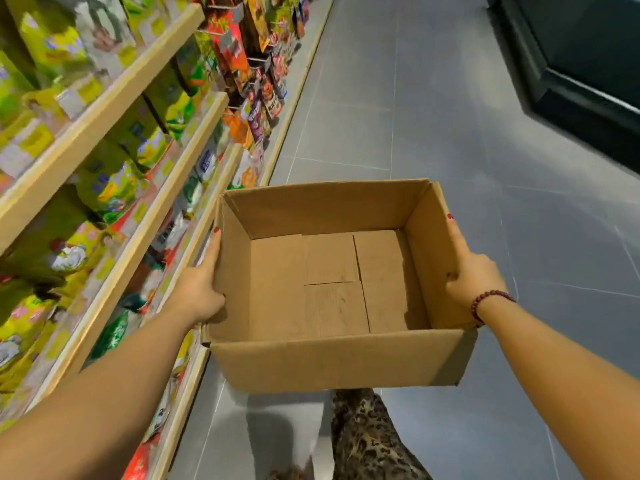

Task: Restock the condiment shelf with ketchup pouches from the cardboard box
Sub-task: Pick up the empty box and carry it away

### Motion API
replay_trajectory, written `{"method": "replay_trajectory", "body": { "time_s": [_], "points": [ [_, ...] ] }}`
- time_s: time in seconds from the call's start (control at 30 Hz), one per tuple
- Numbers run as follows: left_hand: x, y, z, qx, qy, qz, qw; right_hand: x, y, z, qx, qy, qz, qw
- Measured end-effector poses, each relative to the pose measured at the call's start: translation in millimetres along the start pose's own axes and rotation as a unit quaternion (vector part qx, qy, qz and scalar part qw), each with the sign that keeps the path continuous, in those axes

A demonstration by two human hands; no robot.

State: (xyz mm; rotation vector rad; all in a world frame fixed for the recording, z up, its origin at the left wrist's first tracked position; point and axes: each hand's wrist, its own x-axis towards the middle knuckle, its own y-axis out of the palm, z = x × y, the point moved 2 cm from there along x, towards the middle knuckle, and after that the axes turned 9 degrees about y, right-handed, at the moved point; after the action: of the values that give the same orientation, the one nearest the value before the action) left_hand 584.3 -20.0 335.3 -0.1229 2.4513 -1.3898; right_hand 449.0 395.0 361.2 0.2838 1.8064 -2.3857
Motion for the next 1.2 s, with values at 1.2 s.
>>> {"method": "replay_trajectory", "body": {
  "time_s": [1.2],
  "points": [
    [469,16,-78,-0.168,-0.318,-0.169,0.918,715,-15,287,-0.104,-0.345,0.140,0.922]
  ]
}}
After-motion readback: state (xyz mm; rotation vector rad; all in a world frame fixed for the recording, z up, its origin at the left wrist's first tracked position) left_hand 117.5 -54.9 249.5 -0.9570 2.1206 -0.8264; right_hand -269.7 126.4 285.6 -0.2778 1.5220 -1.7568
